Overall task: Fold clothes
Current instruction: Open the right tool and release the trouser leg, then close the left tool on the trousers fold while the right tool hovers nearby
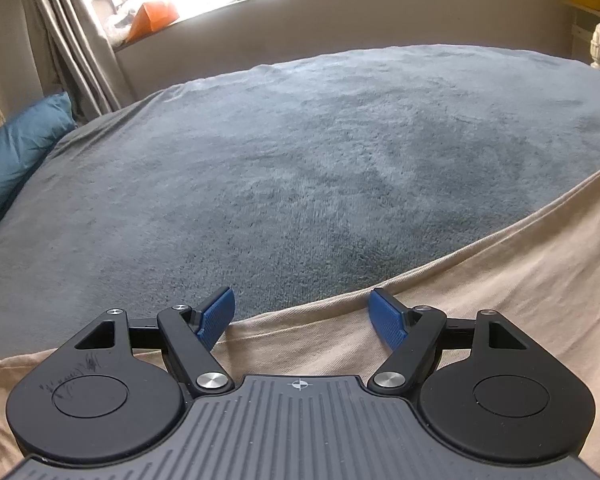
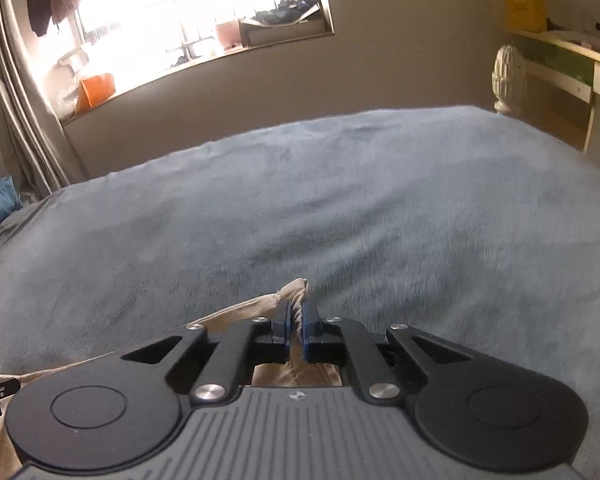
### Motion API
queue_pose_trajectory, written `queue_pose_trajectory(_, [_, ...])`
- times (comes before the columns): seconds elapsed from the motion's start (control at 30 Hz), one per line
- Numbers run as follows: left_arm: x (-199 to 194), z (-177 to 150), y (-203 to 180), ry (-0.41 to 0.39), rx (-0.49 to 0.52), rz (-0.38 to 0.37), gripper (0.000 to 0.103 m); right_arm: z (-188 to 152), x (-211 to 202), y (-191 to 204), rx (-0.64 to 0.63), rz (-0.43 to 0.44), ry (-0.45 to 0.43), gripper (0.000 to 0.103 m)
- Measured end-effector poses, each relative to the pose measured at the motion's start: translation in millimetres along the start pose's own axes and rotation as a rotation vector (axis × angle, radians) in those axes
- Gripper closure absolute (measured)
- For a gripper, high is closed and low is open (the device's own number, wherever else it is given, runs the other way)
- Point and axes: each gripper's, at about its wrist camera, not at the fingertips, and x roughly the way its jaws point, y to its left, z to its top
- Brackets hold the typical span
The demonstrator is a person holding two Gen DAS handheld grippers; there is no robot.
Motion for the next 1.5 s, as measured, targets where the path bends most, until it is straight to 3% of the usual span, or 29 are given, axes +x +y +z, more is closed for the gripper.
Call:
queue_pose_trajectory(0.13, [1, -2, -4, -0.007, 0.025, 0.013, 0.027, -12, 31, -10, 0.026, -0.06, 0.078, 0.096])
queue_pose_trajectory(0.2, [1, -1, -4, -0.006, 0.028, 0.009, 0.027, -17, 34, -12, 0.053, -0.096, 0.077, 0.075])
queue_pose_trajectory(0.23, [1, -1, -3, -0.005, 0.029, 0.007, 0.027, -15, 30, -14, 0.088, -0.117, 0.07, 0.071])
queue_pose_trajectory(0.37, [-5, 7, 16, 0.019, -0.02, -0.021, 0.028, -10, 4, -26, 0.197, -0.217, 0.045, 0.069])
queue_pose_trajectory(0.5, [-31, 15, 40, -0.021, 0.009, -0.035, 0.028, -20, -36, -22, 0.281, -0.125, 0.06, 0.068])
queue_pose_trajectory(0.7, [-108, 20, 78, -0.08, 0.238, -0.119, 0.028, -60, -89, 20, 0.359, 0.139, 0.185, 0.064])
queue_pose_trajectory(0.83, [-156, -4, 94, -0.062, 0.346, -0.218, 0.028, -89, -120, 49, 0.412, 0.313, 0.277, 0.064])
queue_pose_trajectory(0.93, [-180, -39, 95, -0.059, 0.358, -0.309, 0.028, -130, -116, 80, 0.475, 0.415, 0.402, 0.063])
queue_pose_trajectory(1.0, [-185, -63, 91, -0.047, 0.34, -0.375, 0.028, -154, -106, 94, 0.517, 0.44, 0.455, 0.062])
queue_pose_trajectory(1.1, [-181, -94, 76, -0.014, 0.393, -0.422, 0.032, -178, -90, 107, 0.581, 0.459, 0.492, 0.062])
queue_pose_trajectory(1.27, [-180, -118, 59, -0.053, 0.486, -0.439, 0.033, -198, -66, 119, 0.662, 0.452, 0.488, 0.062])
queue_pose_trajectory(1.5, [-174, -135, 46, -0.081, 0.584, -0.422, 0.036, -200, -62, 130, 0.709, 0.524, 0.457, 0.063])
